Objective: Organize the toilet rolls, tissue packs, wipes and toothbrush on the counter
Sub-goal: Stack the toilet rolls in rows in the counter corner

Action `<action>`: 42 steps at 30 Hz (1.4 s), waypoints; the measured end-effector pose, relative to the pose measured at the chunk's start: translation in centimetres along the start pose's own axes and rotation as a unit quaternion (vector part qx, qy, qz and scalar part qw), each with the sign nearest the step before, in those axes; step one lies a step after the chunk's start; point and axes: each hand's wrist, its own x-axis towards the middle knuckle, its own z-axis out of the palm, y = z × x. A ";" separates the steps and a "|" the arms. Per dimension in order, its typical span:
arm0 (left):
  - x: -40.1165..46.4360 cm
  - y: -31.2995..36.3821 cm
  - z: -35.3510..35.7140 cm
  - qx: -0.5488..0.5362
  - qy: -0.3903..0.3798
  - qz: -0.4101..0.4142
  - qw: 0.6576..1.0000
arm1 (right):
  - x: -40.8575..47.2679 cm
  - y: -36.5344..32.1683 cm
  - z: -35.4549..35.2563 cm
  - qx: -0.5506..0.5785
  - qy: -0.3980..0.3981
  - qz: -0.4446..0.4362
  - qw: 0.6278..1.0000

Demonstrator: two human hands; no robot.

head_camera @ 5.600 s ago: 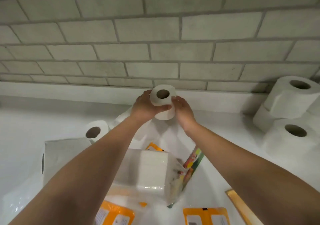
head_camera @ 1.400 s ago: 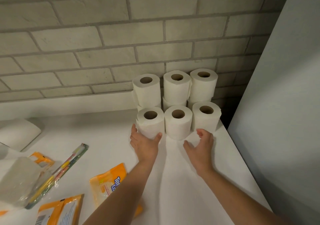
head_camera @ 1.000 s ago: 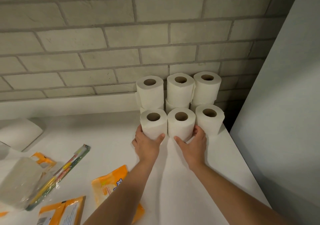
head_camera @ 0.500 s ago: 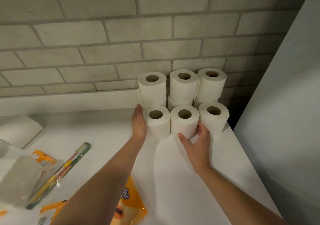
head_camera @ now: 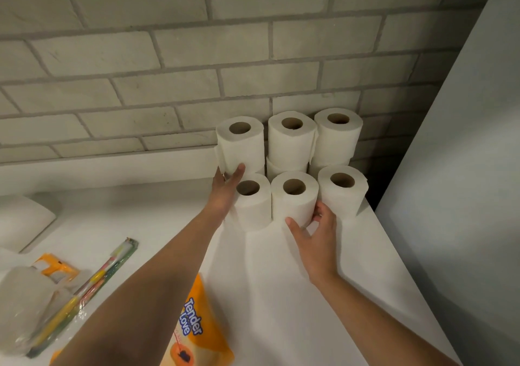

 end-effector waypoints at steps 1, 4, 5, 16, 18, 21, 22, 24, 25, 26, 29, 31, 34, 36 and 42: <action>0.0 -0.1 0.0 -0.003 -0.002 0.001 1.000 | 0.0 0.1 0.0 0.000 0.000 -0.001 1.000; 0.2 -0.4 0.0 -0.013 -0.010 0.003 1.000 | 0.1 0.0 -0.1 0.002 -0.001 -0.003 1.000; 0.1 -0.4 0.0 -0.016 -0.009 0.004 1.000 | 0.1 0.0 -0.1 0.002 -0.002 -0.003 1.000; -0.2 -0.5 -0.3 -0.008 -0.025 0.005 1.000 | -0.1 0.0 -0.2 0.004 -0.015 0.006 1.000; -0.4 -0.3 -0.3 -0.008 -0.027 0.004 1.000 | -0.2 -0.2 -0.3 0.009 -0.015 0.003 1.000; -0.8 0.1 -0.3 -0.022 -0.018 -0.001 1.000 | -0.5 -0.6 -0.9 0.028 0.033 -0.002 0.999; -1.1 0.0 -0.3 -0.028 -0.010 0.000 1.000 | -0.4 -0.7 -1.2 0.047 0.065 0.010 0.997; -1.9 -0.1 0.0 -0.048 0.009 0.001 0.999 | 0.1 -0.8 -2.0 0.071 0.131 0.042 0.988; -2.6 -0.1 0.3 -0.058 0.020 0.001 0.998 | 0.6 -0.7 -2.5 0.069 0.154 0.057 0.984; -3.0 -0.6 0.6 -0.066 0.031 -0.002 0.997 | 1.1 -0.7 -3.0 0.060 0.168 0.072 0.981; -4.4 -1.8 1.5 -0.088 0.065 -0.026 0.994 | 2.8 -0.3 -3.9 0.057 0.160 0.101 0.980; -4.7 -2.5 1.9 -0.091 0.071 -0.037 0.993 | 3.4 0.1 -4.1 0.066 0.136 0.085 0.985; -4.7 -2.5 2.0 -0.085 0.074 -0.040 0.993 | 3.7 0.9 -4.1 0.068 0.119 0.067 0.988; -4.7 -2.2 2.0 -0.078 0.063 -0.036 0.994 | 3.7 0.8 -4.1 0.063 0.115 0.069 0.989; -4.8 -1.5 1.6 -0.046 0.051 -0.039 0.997 | 3.6 0.9 -4.1 0.041 0.094 0.073 0.992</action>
